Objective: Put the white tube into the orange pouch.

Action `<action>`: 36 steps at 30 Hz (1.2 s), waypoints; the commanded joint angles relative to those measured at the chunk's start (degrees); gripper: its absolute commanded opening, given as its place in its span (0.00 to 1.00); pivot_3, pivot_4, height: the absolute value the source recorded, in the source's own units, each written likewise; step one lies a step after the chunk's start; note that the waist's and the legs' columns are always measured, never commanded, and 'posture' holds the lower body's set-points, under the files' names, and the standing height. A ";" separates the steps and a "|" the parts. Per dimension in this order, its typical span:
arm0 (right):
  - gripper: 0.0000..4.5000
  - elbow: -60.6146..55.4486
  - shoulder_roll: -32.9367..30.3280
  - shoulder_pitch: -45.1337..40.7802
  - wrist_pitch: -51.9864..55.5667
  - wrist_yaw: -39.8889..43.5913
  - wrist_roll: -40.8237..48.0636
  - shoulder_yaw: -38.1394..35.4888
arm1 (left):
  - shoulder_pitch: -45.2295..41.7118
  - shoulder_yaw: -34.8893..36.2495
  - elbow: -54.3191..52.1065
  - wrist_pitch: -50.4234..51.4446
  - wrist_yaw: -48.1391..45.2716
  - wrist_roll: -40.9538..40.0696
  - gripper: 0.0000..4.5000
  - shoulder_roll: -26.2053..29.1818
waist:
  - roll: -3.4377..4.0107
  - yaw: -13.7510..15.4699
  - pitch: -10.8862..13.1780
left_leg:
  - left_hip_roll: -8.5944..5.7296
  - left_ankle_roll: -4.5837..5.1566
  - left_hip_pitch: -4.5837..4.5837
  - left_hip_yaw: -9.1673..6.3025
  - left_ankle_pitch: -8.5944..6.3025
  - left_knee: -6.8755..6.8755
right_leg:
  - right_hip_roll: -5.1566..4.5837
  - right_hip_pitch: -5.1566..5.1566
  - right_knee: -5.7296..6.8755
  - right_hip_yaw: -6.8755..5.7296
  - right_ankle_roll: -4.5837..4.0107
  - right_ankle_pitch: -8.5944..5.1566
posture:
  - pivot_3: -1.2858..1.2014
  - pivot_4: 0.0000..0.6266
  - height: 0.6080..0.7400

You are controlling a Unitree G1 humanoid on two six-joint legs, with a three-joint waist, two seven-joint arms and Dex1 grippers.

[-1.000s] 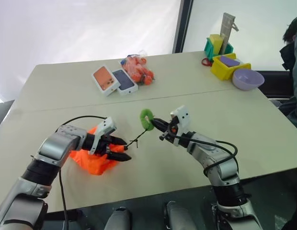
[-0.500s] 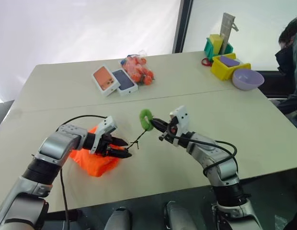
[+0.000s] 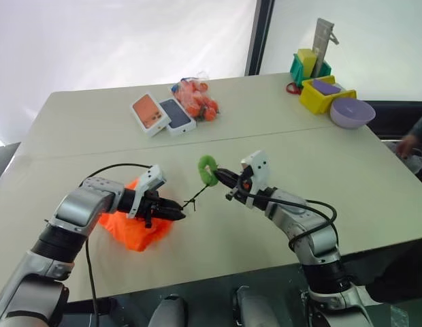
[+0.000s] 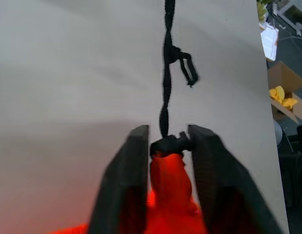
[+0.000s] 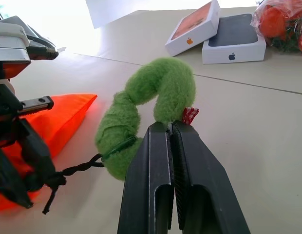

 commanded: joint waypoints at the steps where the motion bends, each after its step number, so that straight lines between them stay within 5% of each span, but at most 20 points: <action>1: 0.00 -1.23 -0.18 -0.94 -1.60 0.20 0.10 -0.06 | -0.60 0.13 -0.95 -1.57 -0.25 0.64 0.08 0.80 | 0.00 0.00 0.00 | 0.00 0.00 0.00 0.00 0.00 0.00 | 0.00 0.00 0.00 0.00 0.00 0.00 | 0.52 0.24 1.00; 10: 0.00 -0.31 -0.49 -1.33 -2.65 -0.62 -0.55 -1.28 | 0.58 -0.56 -1.41 -5.80 -2.05 2.28 0.08 2.28 | 0.00 -0.03 0.00 | 0.00 0.00 0.01 0.00 0.00 0.00 | 0.00 0.00 0.00 0.00 0.11 0.09 | 0.52 0.24 1.00; 25: 0.00 13.36 -2.67 -6.74 -9.00 -14.84 -8.29 -9.91 | 13.75 2.06 -11.40 -9.80 -3.07 2.98 0.08 12.78 | 0.02 -0.09 0.00 | 0.01 0.00 0.01 0.01 0.00 -0.01 | 0.00 -0.01 0.01 0.02 -0.07 0.02 | 0.52 0.24 1.00; 29: 0.00 12.86 -2.19 -6.59 -8.73 -12.95 -7.26 -8.74 | 14.64 4.72 -12.06 -9.54 -1.51 0.27 0.08 11.06 | 0.02 -0.08 0.00 | 0.01 0.01 0.01 0.01 0.00 0.00 | 0.00 0.00 0.01 0.02 -0.08 0.02 | 0.52 0.24 1.00; 33: 0.32 11.24 -2.51 -5.67 -6.85 -9.28 -5.34 -7.55 | 12.96 10.34 -11.33 -7.51 2.86 -4.88 0.48 5.85 | 0.02 0.06 -0.01 | 0.00 0.01 0.01 0.01 0.00 0.05 | 0.00 0.04 0.01 0.01 -0.07 0.02 | 0.52 0.24 1.00; 36: 0.68 10.17 -3.48 -4.53 -7.15 -7.72 -5.52 -7.60 | 12.50 14.77 -11.87 -5.97 7.28 -6.90 0.84 3.73 | 0.03 -0.01 0.00 | 0.00 0.01 0.02 0.01 0.00 0.05 | 0.00 0.06 0.03 0.01 -0.06 0.03 | 0.52 0.24 1.00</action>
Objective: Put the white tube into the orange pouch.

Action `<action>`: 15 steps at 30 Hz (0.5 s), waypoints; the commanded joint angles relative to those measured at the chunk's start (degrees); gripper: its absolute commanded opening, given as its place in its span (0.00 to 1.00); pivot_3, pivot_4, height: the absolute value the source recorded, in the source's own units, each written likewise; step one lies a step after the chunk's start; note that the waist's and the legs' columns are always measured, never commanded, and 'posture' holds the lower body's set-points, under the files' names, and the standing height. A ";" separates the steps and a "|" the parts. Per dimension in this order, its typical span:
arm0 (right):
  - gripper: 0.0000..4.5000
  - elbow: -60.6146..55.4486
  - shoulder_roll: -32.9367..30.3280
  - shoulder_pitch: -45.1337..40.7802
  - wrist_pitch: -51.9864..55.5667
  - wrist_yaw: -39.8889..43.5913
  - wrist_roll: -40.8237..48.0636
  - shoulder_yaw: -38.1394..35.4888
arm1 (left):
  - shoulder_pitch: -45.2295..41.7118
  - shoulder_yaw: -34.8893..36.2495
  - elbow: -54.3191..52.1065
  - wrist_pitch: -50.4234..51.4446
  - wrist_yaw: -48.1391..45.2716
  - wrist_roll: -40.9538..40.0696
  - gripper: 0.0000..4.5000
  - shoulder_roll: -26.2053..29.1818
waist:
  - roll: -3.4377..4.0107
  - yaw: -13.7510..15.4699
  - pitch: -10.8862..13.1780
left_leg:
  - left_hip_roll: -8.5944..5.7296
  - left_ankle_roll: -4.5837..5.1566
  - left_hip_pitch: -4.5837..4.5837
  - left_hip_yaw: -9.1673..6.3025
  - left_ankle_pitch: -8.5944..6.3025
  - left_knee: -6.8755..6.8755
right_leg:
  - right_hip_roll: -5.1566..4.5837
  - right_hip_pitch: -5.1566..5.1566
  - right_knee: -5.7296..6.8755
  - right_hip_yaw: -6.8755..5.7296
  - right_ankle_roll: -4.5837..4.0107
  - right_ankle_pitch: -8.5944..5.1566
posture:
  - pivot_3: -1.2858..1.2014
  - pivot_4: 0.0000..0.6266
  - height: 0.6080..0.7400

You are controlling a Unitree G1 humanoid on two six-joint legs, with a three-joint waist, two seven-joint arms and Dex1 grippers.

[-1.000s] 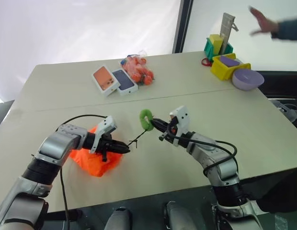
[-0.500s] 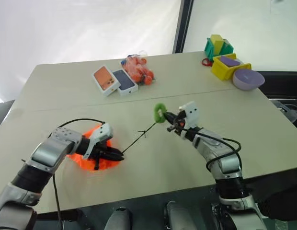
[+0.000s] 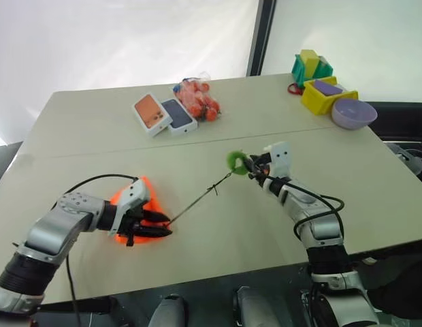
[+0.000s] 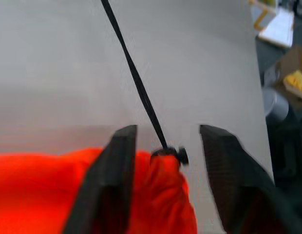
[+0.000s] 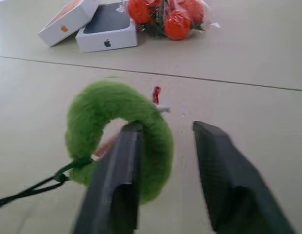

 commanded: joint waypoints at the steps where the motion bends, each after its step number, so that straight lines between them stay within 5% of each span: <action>1: 0.80 -4.21 -1.92 1.06 -1.08 2.44 1.02 -0.84 | -1.37 8.24 -1.03 2.25 5.59 -4.11 0.95 -1.67 | -0.01 0.00 0.00 | 0.00 0.00 0.01 0.00 0.00 0.00 | 0.00 0.00 0.00 0.00 0.00 0.00 | 0.52 0.24 1.00; 3: 0.99 -5.17 -3.38 2.60 -2.06 4.07 1.24 -1.41 | -0.95 12.31 -1.74 4.06 8.48 -6.14 1.00 -2.29 | -0.01 0.00 -0.01 | 0.00 0.00 0.02 -0.01 0.00 -0.01 | 0.01 0.00 0.01 0.00 0.15 0.08 | 0.52 0.24 1.00; 15: 0.99 -6.09 -14.53 17.52 -12.87 18.46 7.83 -10.97 | 17.03 34.43 -1.27 -7.16 28.95 -3.23 1.00 -11.86 | 0.02 0.05 -0.04 | 0.00 -0.01 0.08 0.03 0.00 0.00 | -0.02 0.09 -0.07 0.01 -0.01 0.00 | 0.52 0.24 1.00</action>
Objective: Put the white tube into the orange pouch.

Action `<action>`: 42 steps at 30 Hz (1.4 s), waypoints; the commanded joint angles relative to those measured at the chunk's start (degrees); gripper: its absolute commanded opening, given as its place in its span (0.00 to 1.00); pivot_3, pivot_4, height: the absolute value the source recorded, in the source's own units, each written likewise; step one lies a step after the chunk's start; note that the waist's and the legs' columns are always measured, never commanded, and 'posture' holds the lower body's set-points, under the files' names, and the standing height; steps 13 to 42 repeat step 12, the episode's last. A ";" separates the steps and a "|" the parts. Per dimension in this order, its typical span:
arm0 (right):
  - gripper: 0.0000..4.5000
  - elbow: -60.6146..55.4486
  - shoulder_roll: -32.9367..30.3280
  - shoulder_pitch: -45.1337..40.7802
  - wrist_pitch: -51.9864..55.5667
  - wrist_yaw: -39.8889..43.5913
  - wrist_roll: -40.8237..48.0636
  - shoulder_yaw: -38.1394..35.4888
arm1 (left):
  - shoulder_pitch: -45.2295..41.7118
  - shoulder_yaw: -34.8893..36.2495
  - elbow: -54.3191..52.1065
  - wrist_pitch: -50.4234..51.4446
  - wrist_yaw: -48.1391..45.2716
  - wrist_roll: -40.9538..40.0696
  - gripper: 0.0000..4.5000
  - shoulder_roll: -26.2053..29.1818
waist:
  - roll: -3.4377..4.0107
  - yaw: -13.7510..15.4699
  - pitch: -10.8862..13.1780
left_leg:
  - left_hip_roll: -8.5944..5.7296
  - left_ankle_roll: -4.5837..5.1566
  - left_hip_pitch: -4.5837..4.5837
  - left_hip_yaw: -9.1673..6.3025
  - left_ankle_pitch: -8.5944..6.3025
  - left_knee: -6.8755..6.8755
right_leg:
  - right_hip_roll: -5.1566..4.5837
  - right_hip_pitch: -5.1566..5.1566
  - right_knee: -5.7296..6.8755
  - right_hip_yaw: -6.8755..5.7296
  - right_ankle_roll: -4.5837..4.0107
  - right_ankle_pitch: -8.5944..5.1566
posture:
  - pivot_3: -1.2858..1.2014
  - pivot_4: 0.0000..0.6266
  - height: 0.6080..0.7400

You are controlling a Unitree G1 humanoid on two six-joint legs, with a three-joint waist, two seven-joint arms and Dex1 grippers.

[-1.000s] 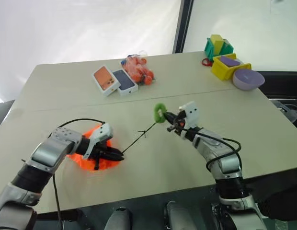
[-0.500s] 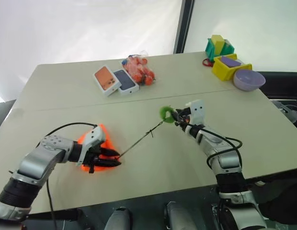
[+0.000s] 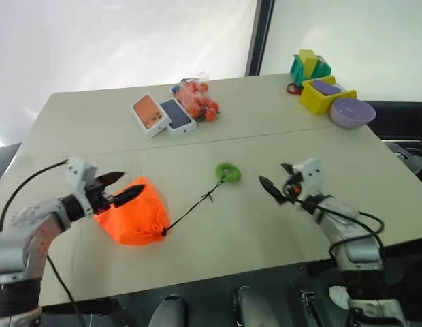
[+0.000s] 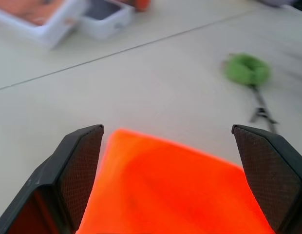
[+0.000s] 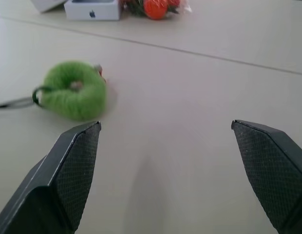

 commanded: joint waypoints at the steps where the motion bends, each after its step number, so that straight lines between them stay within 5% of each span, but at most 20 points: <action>1: 0.99 -2.26 -1.95 1.95 -0.08 5.03 6.09 -4.38 | 4.99 5.50 -0.66 -6.77 2.61 1.54 1.00 -1.87 | 0.00 -0.05 0.00 | 0.00 0.00 0.01 0.01 0.00 0.02 | 0.00 0.01 0.01 0.01 -0.01 0.00 | 0.52 0.24 1.00; 12: 0.99 1.09 -3.67 4.13 -3.48 8.67 7.39 -7.10 | 17.85 9.16 -1.47 -17.08 4.43 2.56 1.00 -5.95 | 0.04 1.41 -0.03 | 0.03 -0.04 0.08 0.05 -0.03 0.40 | -0.03 0.29 -0.07 0.01 0.09 -0.12 | 0.52 0.24 1.00; 42: 0.99 1.09 -3.67 4.13 -3.48 8.67 7.39 -7.10 | 17.85 9.16 -1.47 -17.08 4.43 2.56 1.00 -5.95 | 0.04 1.41 -0.03 | 0.03 -0.04 0.08 0.05 -0.03 0.40 | -0.03 0.29 -0.07 0.01 0.09 -0.12 | 0.52 0.24 1.00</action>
